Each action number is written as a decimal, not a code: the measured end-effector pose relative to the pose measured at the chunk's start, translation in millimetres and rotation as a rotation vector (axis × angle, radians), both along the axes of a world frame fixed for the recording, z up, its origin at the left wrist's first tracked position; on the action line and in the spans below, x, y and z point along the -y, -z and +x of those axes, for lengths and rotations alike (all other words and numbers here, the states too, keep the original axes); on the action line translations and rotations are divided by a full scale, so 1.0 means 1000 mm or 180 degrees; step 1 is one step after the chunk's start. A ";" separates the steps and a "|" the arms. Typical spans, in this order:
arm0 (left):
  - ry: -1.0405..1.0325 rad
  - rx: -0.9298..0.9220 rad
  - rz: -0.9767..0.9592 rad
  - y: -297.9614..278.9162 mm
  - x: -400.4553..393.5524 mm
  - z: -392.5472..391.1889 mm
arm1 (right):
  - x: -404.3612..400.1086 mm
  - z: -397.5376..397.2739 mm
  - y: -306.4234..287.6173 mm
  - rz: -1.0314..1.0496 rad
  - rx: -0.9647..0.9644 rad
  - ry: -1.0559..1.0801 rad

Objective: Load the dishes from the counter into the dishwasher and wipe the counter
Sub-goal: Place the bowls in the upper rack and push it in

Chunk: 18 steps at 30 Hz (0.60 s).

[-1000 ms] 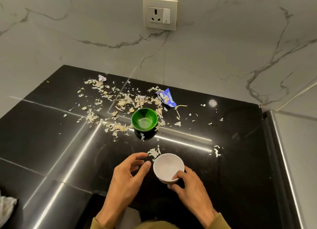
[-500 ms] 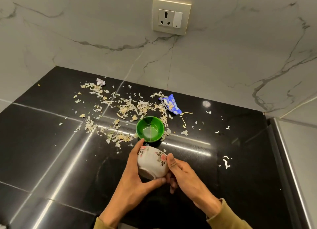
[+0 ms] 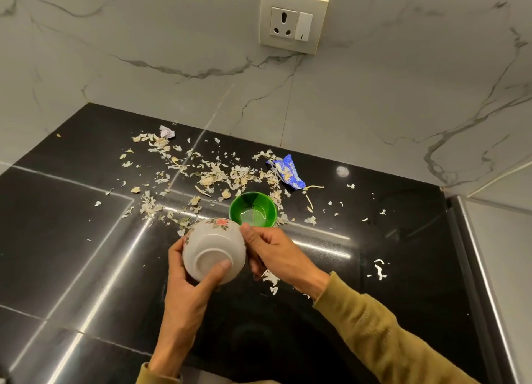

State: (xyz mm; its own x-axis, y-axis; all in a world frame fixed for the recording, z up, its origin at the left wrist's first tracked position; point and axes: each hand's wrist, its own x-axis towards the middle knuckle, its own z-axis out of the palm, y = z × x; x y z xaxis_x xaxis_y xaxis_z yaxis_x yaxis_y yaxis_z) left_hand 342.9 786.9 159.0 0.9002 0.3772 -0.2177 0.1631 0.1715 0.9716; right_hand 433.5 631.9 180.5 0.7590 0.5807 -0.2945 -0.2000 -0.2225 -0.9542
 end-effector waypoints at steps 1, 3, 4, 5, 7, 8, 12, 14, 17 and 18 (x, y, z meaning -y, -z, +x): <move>-0.0054 -0.0013 -0.0082 0.000 0.000 0.000 | -0.001 0.000 0.000 0.0011 -0.0002 -0.0061; -0.0181 -0.0005 -0.0299 0.000 0.001 0.000 | -0.001 0.003 -0.001 0.0024 -0.0054 -0.0229; -0.0237 0.0022 -0.0371 0.000 0.001 0.000 | 0.000 0.005 0.001 -0.0005 -0.0031 -0.0251; -0.0275 0.0045 -0.0403 0.000 0.002 0.000 | 0.000 0.008 0.004 -0.0090 0.0064 -0.0183; -0.0297 0.0032 -0.0426 0.000 0.005 0.001 | 0.003 0.021 0.019 -0.0594 0.0594 0.0132; -0.0303 0.0016 -0.0438 0.000 0.007 0.002 | 0.006 0.029 0.028 -0.0999 0.0936 0.0260; -0.0340 0.0009 -0.0543 -0.001 0.009 0.001 | 0.018 0.049 0.060 -0.2815 0.1784 -0.0147; -0.0346 -0.0014 -0.0580 -0.004 0.007 0.000 | 0.019 0.052 0.069 -0.3038 0.1874 -0.0242; -0.0343 -0.0045 -0.0630 -0.010 0.003 -0.004 | 0.021 0.059 0.081 -0.2828 0.1978 -0.0022; -0.0342 -0.0071 -0.0598 -0.012 0.002 -0.006 | 0.022 0.061 0.083 -0.2704 0.1951 0.0066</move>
State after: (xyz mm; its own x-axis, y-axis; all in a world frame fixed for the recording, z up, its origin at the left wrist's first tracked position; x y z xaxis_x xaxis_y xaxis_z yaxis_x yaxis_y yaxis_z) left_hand 337.2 785.1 171.3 0.8511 0.4216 -0.3128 0.1553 0.3669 0.9172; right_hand 494.4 609.8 97.4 0.9235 0.3481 -0.1609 0.2535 -0.8690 -0.4249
